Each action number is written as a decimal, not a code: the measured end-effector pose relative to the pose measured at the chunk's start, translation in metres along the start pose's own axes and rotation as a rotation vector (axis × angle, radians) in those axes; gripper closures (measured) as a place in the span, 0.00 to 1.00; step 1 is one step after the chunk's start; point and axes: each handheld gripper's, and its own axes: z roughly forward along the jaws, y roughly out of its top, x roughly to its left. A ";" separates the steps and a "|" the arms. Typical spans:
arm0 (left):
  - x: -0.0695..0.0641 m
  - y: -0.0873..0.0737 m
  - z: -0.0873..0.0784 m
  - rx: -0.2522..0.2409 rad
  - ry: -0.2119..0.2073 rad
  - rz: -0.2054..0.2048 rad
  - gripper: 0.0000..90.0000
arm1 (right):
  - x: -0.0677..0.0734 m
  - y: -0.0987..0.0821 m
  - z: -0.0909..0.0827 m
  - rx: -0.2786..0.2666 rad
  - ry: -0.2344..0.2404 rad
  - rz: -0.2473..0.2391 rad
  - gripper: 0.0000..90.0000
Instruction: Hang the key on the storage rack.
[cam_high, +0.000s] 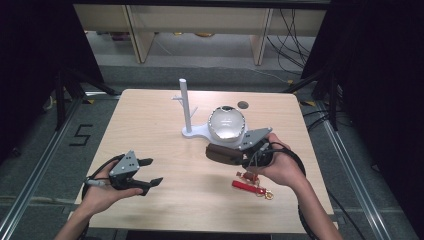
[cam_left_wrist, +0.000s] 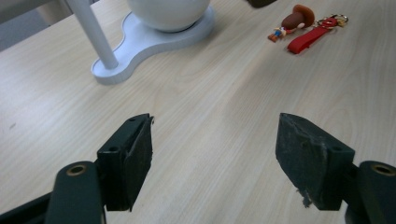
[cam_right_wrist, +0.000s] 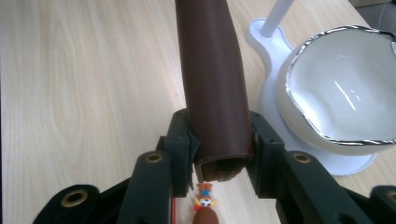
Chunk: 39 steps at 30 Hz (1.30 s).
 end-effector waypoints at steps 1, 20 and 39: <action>0.001 -0.004 -0.001 0.007 0.004 -0.006 0.30 | -0.003 0.000 -0.002 -0.002 0.001 0.005 0.74; 0.011 -0.037 0.000 0.015 0.045 -0.121 0.29 | -0.048 0.012 -0.018 0.001 -0.028 0.049 0.74; 0.011 -0.042 0.002 0.005 0.042 -0.136 0.30 | -0.082 0.027 -0.018 0.016 -0.069 0.065 0.74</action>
